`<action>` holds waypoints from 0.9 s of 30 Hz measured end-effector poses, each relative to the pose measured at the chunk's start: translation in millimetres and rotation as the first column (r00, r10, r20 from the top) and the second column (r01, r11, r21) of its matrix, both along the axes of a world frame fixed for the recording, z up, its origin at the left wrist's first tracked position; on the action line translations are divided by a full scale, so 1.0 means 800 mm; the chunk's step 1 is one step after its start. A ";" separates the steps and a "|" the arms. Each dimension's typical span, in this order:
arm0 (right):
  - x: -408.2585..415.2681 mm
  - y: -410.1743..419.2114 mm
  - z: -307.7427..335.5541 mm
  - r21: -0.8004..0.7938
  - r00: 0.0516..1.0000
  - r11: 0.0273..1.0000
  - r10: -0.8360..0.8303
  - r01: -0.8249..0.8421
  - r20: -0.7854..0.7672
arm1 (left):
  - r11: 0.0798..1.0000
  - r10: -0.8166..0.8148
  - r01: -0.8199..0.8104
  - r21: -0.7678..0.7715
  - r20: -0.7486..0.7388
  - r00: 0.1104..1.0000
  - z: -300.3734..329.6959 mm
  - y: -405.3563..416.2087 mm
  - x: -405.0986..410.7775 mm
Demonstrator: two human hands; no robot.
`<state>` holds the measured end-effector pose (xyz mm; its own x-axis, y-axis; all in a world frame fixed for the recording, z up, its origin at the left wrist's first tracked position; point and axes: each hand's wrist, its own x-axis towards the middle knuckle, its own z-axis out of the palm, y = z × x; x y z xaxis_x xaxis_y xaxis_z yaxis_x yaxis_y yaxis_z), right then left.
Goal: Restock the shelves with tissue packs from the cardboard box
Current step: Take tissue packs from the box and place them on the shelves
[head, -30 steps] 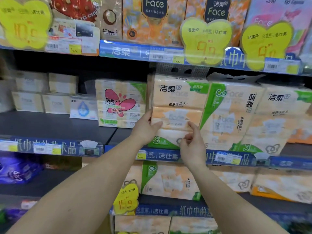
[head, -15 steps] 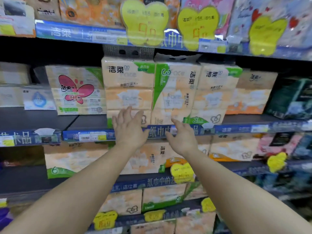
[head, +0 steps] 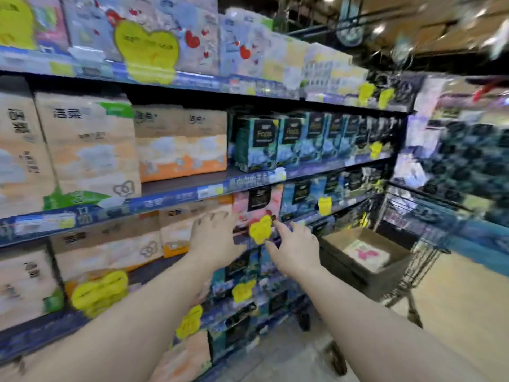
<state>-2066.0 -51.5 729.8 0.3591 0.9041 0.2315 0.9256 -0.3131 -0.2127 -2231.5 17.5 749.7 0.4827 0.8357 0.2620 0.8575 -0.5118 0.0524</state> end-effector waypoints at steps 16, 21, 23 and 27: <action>0.402 0.016 -0.045 -0.039 0.873 0.882 -0.471 0.470 -0.123 | 0.873 -0.456 0.453 -0.179 0.029 0.890 -0.067 0.113 0.468; 0.493 0.077 -0.059 -0.016 0.850 0.866 -0.494 0.500 -0.183 | 0.852 -0.490 0.487 -0.191 0.035 0.871 -0.075 0.175 0.573; 0.528 0.094 -0.074 -0.039 0.836 0.857 -0.510 0.513 -0.202 | 0.846 -0.490 0.481 -0.232 0.020 0.871 -0.088 0.192 0.609; 0.615 0.125 -0.103 -0.071 0.801 0.839 -0.537 0.540 -0.265 | 0.845 -0.471 0.452 -0.284 0.002 0.882 -0.117 0.229 0.687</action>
